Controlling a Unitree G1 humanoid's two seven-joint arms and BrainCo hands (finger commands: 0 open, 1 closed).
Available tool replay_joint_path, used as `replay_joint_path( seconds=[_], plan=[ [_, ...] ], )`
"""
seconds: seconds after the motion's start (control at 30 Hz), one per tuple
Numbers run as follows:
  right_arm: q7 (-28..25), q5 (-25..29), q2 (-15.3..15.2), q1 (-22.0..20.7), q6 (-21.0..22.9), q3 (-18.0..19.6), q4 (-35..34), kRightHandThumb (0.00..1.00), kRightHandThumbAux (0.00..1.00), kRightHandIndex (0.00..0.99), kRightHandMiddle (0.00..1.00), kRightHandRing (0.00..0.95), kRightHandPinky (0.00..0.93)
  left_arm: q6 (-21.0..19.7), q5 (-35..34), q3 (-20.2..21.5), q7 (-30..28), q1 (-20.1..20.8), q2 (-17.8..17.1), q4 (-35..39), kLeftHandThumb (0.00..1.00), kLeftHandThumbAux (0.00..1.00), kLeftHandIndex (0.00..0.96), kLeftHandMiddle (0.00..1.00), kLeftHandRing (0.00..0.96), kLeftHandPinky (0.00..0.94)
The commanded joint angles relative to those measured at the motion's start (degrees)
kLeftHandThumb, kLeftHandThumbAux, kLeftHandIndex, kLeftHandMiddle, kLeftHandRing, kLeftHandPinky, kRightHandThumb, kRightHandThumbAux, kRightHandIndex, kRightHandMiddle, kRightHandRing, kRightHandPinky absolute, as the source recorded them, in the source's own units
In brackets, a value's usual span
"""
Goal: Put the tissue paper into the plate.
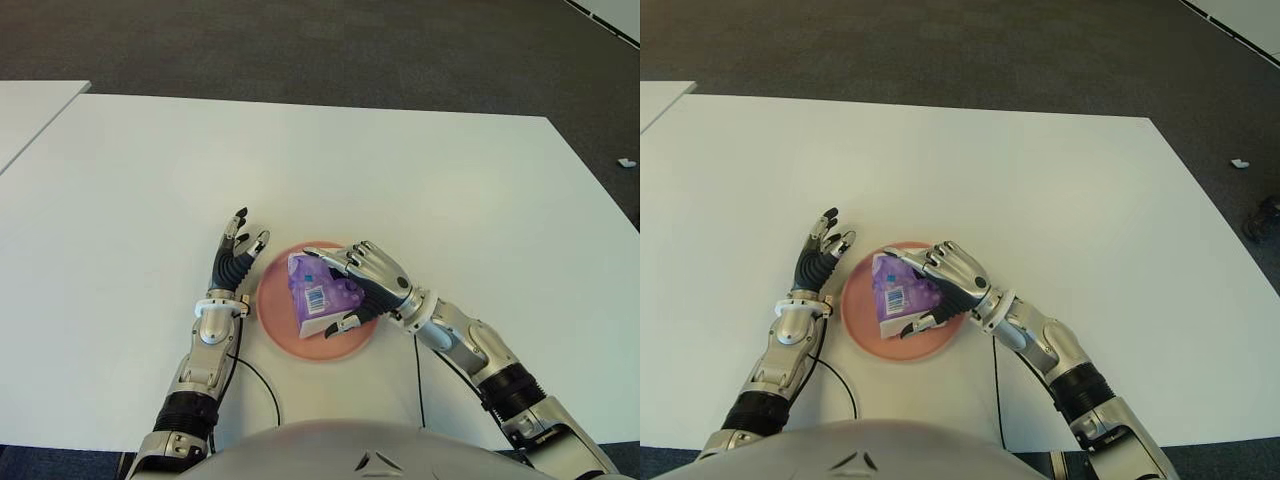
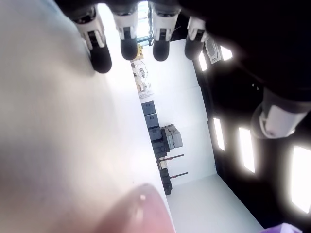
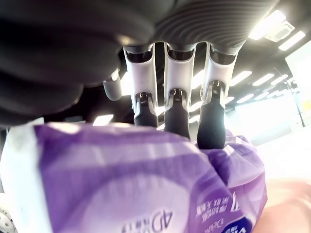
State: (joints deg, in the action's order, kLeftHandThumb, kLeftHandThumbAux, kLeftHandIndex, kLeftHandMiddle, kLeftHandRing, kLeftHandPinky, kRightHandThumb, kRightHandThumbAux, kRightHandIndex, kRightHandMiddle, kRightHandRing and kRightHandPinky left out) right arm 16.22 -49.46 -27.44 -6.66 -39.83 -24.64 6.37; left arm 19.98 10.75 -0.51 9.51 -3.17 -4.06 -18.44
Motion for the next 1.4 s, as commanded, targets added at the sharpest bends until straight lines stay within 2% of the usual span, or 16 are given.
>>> replay_joint_path(
  seconds=[0.03,0.33,0.47,0.87,1.07,1.2,1.33,1.4],
  plan=[
    [0.0,0.5,-0.3,1.5,0.2,0.6,0.1,0.139,0.324,0.0,0.0,0.0,0.0,-1.8,0.1,0.1,-0.4,-1.2,-0.5,-0.6,0.0,0.466,0.0,0.0,0.0,0.0],
    [0.1,1.6,0.4,1.9,0.2,1.5,-0.2,0.128,0.362,0.0,0.0,0.0,0.0,-2.5,0.2,0.0,-0.3,-1.3,-0.4,0.0,0.0,0.44,0.0,0.0,0.0,0.0],
    [-2.0,5.1,0.7,2.0,1.3,3.1,-1.6,0.11,0.38,0.0,0.0,0.0,0.0,-2.0,-0.2,0.2,-0.1,-1.0,-0.2,-0.5,0.0,0.422,0.0,0.0,0.0,0.0],
    [-11.4,23.3,0.7,-0.7,5.6,12.8,-3.7,0.081,0.324,0.0,0.0,0.0,0.0,-0.5,-2.9,0.5,-1.5,-0.6,0.1,-1.6,0.0,0.43,0.0,0.0,0.0,0.0],
    [-10.3,30.6,6.7,1.4,8.7,16.0,-5.9,0.077,0.303,0.0,0.0,0.0,0.0,-1.4,-3.3,0.2,-2.1,-0.6,0.0,-1.1,0.0,0.432,0.0,0.0,0.0,0.0],
    [-7.8,33.4,9.5,0.7,7.9,19.4,-2.5,0.074,0.3,0.0,0.0,0.0,0.0,-1.7,-3.4,0.1,-2.2,-0.8,0.0,-0.8,0.0,0.435,0.0,0.0,0.0,0.0],
    [-5.9,38.4,11.1,0.8,3.1,24.1,6.6,0.067,0.313,0.0,0.0,0.0,0.0,-1.5,-3.6,0.0,-2.2,-1.1,0.2,-0.5,0.0,0.441,0.0,0.0,0.0,0.0],
    [-4.1,42.3,15.2,2.3,2.9,26.0,7.1,0.061,0.337,0.0,0.0,0.0,0.0,-1.5,-3.7,0.0,-2.3,-1.2,0.3,-0.3,0.0,0.445,0.0,0.0,0.0,0.0]
  ],
)
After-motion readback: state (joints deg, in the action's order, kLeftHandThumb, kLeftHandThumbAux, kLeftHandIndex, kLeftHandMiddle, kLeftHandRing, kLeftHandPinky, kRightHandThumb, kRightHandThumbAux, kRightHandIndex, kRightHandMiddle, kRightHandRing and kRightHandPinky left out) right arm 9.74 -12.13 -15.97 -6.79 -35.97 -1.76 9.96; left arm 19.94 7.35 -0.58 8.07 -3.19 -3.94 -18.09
